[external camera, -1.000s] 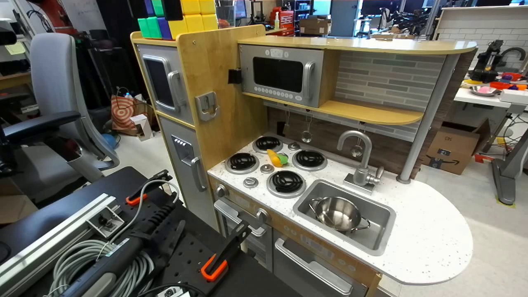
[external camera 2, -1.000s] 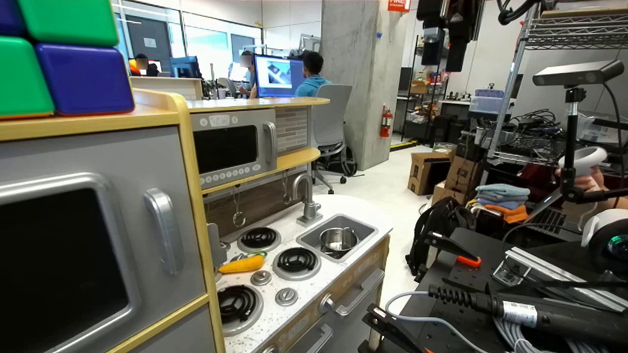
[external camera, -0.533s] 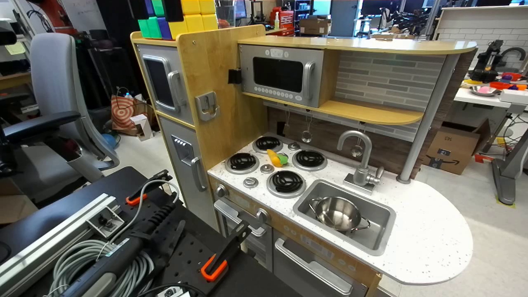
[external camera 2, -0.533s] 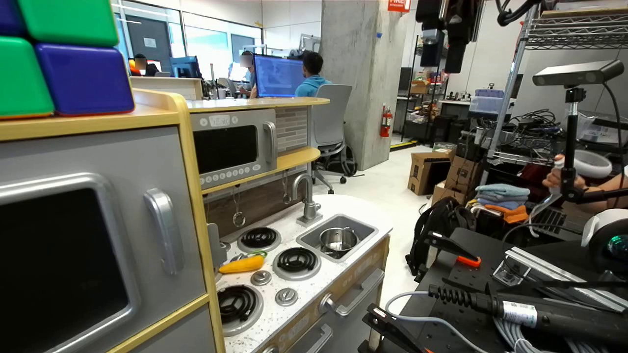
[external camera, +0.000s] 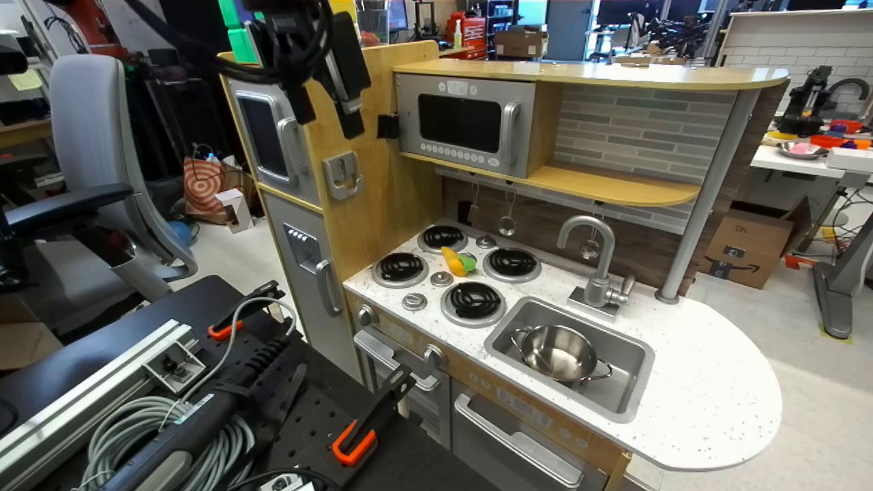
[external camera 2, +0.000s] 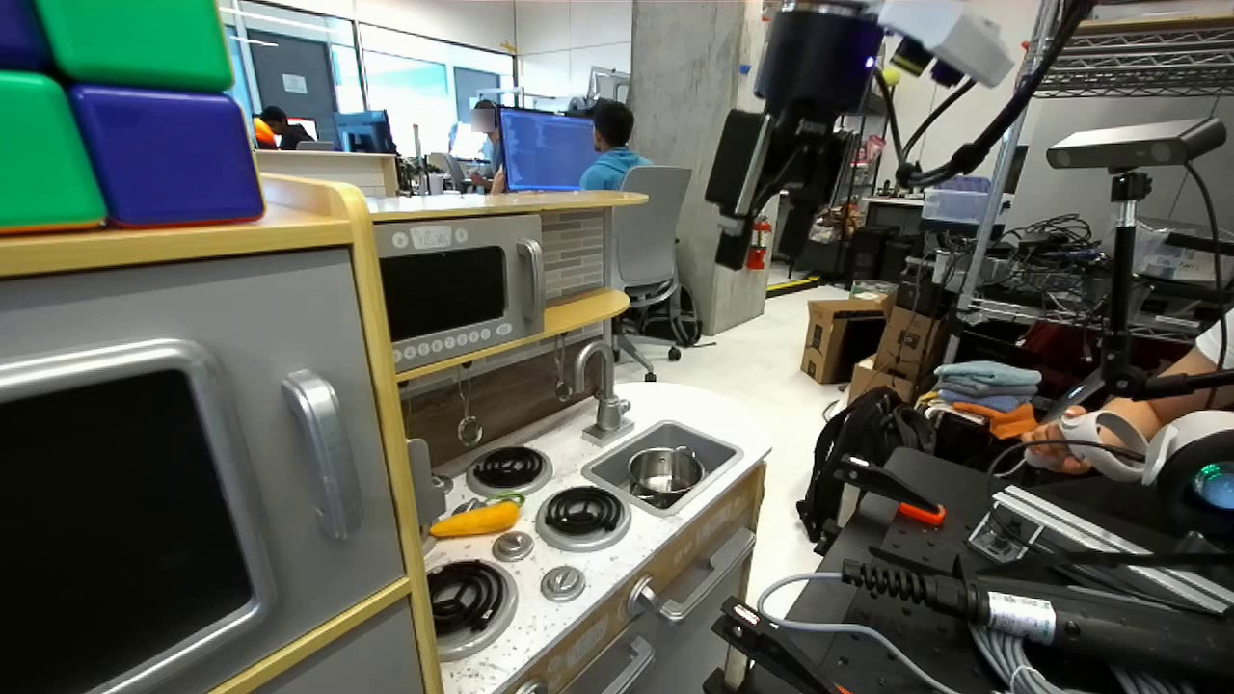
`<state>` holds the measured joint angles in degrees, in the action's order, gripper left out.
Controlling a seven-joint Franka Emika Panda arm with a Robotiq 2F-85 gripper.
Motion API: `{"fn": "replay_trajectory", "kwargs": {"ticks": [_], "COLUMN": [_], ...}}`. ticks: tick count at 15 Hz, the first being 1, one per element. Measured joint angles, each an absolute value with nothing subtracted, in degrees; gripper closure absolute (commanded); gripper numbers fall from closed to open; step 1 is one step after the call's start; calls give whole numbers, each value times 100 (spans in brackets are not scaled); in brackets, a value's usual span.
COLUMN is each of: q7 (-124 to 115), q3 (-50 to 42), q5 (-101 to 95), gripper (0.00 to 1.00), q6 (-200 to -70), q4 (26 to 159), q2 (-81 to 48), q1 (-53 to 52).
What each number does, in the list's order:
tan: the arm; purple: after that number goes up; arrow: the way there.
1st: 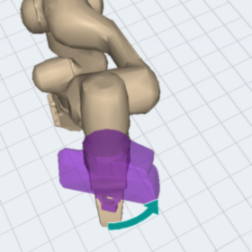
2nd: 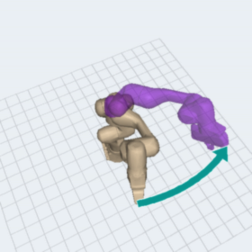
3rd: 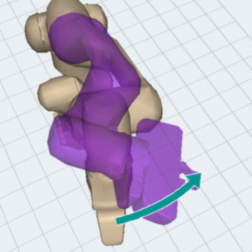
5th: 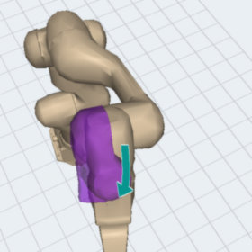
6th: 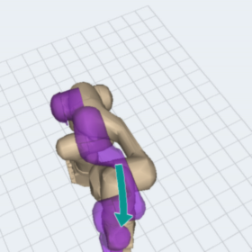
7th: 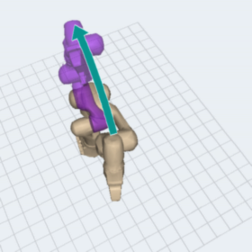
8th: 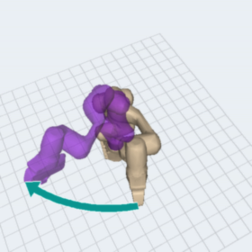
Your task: Pick up the carrot plush toy from the stove and put it in the pot, that is in the sink
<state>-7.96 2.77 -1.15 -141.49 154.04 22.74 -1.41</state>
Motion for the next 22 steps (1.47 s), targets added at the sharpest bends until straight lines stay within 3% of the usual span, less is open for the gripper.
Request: {"fn": "replay_trajectory", "kwargs": {"ticks": [5,10,14,18,22], "q7": [-2137,-2460,-961,701,2141], "q3": [888,986,622,-82,-803], "q5": [-1395,-1910,-1367,290,2041], "gripper": [0,0,0,0,0], "q6": [-16132,-16183,-17053,-17999,-17599], "q4": [15594,15384,15701,16052,15845], "q2": [1131,594,596,545,971], "q1": [380,639,331,-965,-2807]}}
